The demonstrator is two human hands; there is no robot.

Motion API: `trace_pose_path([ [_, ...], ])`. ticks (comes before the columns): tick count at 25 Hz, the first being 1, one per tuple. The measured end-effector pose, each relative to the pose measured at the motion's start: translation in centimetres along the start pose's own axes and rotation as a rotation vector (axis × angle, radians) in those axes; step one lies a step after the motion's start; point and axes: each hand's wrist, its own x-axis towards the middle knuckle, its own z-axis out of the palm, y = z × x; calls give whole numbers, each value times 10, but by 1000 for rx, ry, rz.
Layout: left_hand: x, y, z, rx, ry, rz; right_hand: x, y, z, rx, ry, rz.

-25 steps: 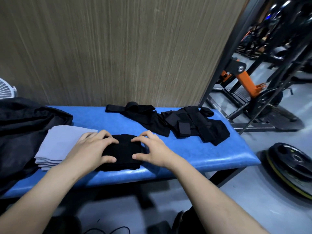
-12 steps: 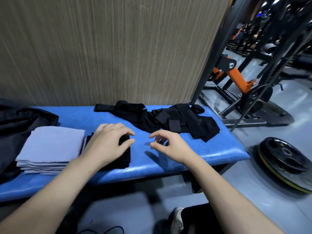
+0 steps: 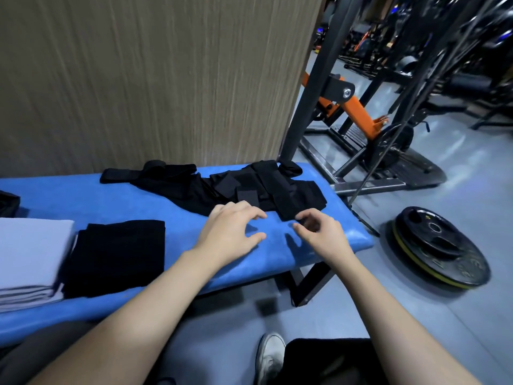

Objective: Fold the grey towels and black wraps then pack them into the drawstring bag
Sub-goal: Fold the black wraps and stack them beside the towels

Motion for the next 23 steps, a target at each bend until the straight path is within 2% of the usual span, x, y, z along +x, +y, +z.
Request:
trace_pose_path([
  [4, 25, 24, 39, 18, -6, 85, 19, 39, -12, -174, 94, 86],
  [7, 56, 33, 60, 73, -18, 131, 29, 49, -12, -330, 94, 109],
  [10, 90, 47, 76, 164, -54, 172, 39, 50, -8, -351, 87, 71],
  [13, 119, 51, 85, 215, -171, 190, 52, 55, -9, -350, 58, 53],
  [18, 146, 34, 79, 281, -345, 197, 64, 52, -7, -258, 33, 44],
  [21, 147, 30, 80, 267, -353, 199, 70, 43, 2, -35, 21, 88],
  [23, 145, 28, 80, 247, -322, 194, 70, 36, 9, 60, 78, 92],
])
